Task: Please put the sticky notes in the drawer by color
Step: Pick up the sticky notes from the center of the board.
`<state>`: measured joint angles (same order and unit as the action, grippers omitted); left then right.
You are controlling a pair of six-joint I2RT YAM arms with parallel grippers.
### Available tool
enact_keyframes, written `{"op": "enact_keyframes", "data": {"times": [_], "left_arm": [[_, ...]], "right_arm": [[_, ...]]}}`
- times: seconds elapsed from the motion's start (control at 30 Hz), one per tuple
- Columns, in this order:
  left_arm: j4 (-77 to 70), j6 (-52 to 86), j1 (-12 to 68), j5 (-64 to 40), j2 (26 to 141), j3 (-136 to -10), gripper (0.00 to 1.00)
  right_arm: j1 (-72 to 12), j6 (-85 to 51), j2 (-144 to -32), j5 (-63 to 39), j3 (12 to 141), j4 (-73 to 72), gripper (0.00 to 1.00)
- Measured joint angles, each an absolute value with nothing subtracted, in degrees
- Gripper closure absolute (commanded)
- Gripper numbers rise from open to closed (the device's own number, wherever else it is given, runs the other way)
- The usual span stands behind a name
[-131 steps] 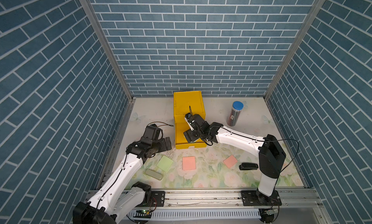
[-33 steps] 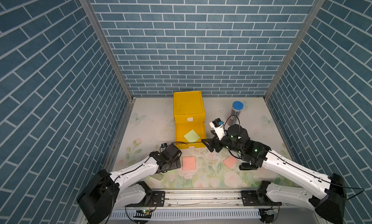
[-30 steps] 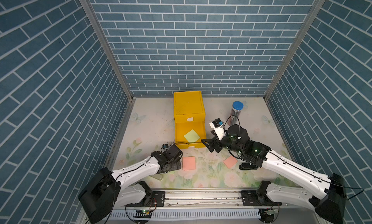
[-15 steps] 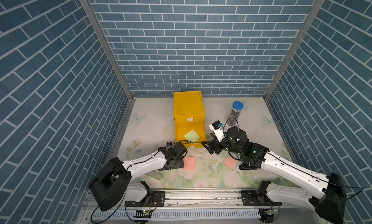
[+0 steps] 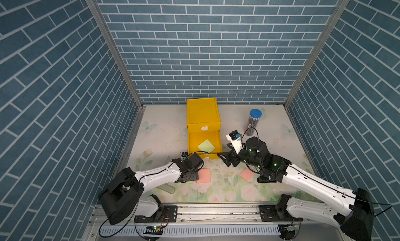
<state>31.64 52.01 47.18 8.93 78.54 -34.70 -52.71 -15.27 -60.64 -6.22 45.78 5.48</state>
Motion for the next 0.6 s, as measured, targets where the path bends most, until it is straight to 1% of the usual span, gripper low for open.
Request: {"op": "enact_keyframes", "data": {"times": [0.2, 0.33, 0.6], "left_arm": [[31.4, 51.9, 47.3, 9.2, 78.2, -34.5, 0.19], [31.5, 52.0, 47.4, 9.3, 75.8, -33.8, 0.19], [40.1, 52.8, 47.4, 9.2, 71.0, -35.4, 0.19]], "right_arm": [[-52.7, -16.2, -59.6, -6.0, 44.9, 5.5, 0.18], [-52.7, -16.3, -59.5, -5.9, 44.9, 5.5, 0.18], [-52.7, -16.3, -59.5, -5.5, 44.9, 5.5, 0.18]]}}
